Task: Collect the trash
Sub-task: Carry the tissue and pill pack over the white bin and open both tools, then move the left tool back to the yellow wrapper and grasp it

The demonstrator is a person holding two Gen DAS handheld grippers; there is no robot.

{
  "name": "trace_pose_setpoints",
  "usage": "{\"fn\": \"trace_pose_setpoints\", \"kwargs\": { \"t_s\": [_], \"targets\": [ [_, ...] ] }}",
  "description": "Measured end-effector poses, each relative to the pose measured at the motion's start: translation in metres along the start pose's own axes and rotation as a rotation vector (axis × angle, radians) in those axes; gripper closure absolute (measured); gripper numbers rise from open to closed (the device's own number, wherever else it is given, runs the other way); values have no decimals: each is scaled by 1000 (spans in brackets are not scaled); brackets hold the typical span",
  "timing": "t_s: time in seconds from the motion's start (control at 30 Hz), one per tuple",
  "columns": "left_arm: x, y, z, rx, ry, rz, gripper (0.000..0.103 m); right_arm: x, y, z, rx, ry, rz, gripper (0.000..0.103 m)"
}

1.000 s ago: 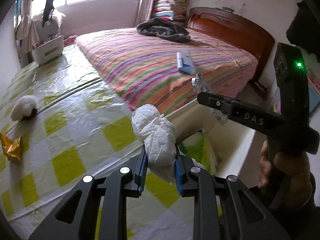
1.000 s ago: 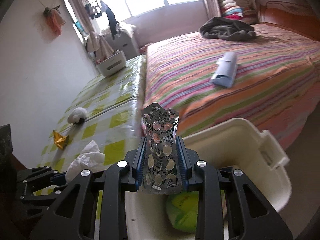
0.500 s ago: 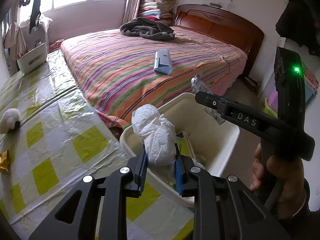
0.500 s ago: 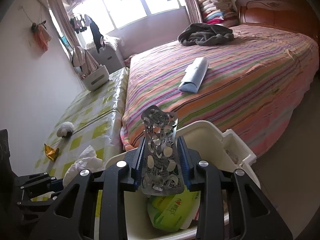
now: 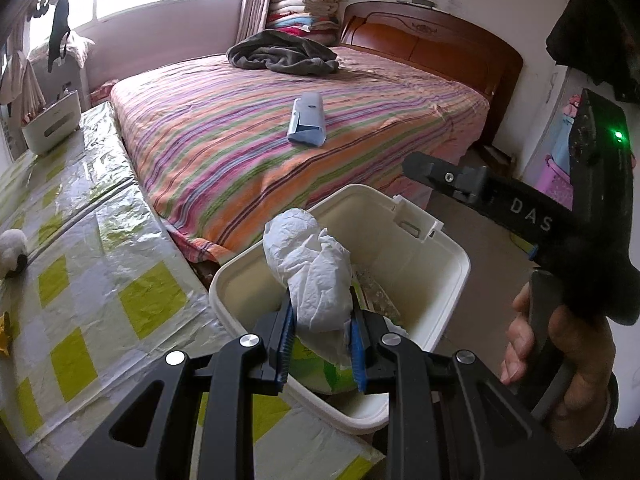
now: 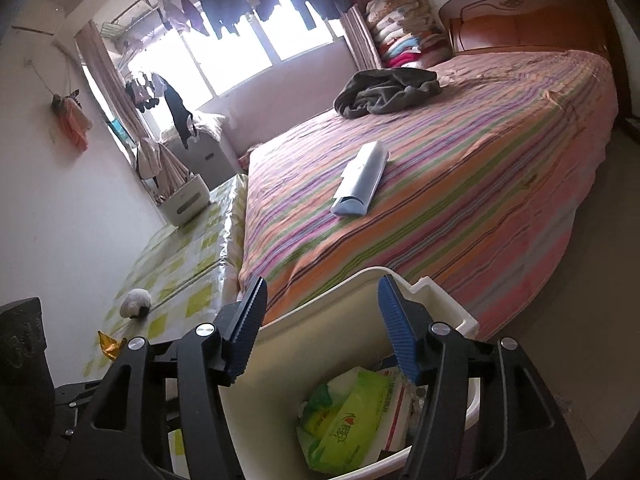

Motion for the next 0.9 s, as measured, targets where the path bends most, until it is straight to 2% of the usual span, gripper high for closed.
{"fn": "trace_pose_setpoints", "kwargs": {
  "t_s": [0.43, 0.53, 0.6, 0.63, 0.67, 0.83, 0.9],
  "targets": [
    [-9, -14, 17, 5, 29, 29, 78, -1, -7, 2, -4, -18, 39, 42],
    [-9, -20, 21, 6, 42, 52, 65, -1, -7, 3, -5, -16, 41, 42],
    [-10, -22, 20, -9, 29, 67, 49, -1, -7, 3, -4, -16, 39, 42],
    [-10, -22, 18, -20, 17, 72, 47, -1, -7, 3, -2, -17, 40, 42],
    [-11, -22, 17, -24, 11, 77, 40, -1, -7, 3, -3, -17, 41, 42],
    [-6, -15, 6, -48, 13, 94, 38, -1, -7, 6, -12, -8, 47, 41],
    [-2, -6, -1, -86, -5, 106, 38, -2, -6, 5, -16, -10, 47, 40]
  ]
}}
Point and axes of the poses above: each gripper's, at about its wrist camera, not at the fingertips, and z roughly the way its jaws point, y to its left, x to its underside, the point moved 7 cm from there along z, roughly the way its jaws point, and after that the axes turned 5 degrees about y, right-handed, at the moved point
